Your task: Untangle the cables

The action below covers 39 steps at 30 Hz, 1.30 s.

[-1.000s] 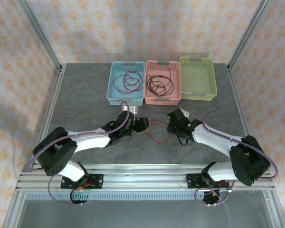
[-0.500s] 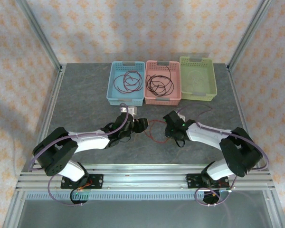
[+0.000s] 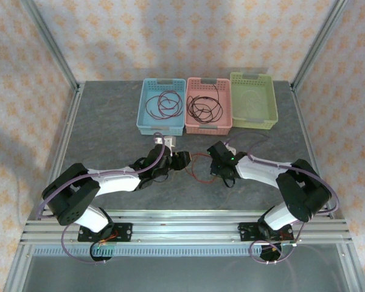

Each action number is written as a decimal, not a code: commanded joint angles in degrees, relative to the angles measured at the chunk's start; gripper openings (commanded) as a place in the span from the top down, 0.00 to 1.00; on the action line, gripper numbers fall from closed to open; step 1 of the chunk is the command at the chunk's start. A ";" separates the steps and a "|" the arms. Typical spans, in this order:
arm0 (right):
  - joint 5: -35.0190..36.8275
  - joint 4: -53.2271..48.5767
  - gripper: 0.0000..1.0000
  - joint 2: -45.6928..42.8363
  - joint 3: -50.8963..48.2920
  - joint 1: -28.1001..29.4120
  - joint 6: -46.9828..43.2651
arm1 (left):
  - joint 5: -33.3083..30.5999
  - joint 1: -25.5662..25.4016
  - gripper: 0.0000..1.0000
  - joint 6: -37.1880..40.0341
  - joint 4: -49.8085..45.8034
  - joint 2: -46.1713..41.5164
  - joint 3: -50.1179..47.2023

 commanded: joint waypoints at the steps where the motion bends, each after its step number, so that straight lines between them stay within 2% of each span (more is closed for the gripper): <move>1: 1.01 0.32 0.86 1.52 0.76 0.36 1.29 | -0.89 -0.46 0.44 0.02 1.54 -1.34 -0.68; 8: 5.32 1.89 1.00 -4.04 -2.05 0.39 3.27 | -1.36 -0.41 0.44 0.76 2.17 -2.47 -0.41; 13: 6.29 3.39 1.00 -10.59 -3.69 0.41 1.02 | -1.98 -0.28 0.43 1.41 3.60 -5.11 -1.46; 21: 7.49 3.18 1.00 -21.68 -4.52 0.47 -7.77 | -3.15 2.57 0.42 4.32 0.07 -9.83 0.46; 25: 4.65 4.51 1.00 -25.20 -3.17 0.41 -11.64 | -3.24 4.79 0.41 5.07 -1.66 -11.57 1.05; 35: 2.90 4.16 1.00 -26.77 4.32 0.40 -14.86 | -3.93 7.66 0.40 5.19 -3.74 -16.94 0.18; 39: 2.83 4.32 1.00 -25.56 6.99 0.45 -15.05 | -0.83 10.21 0.37 6.72 -4.96 -18.24 1.31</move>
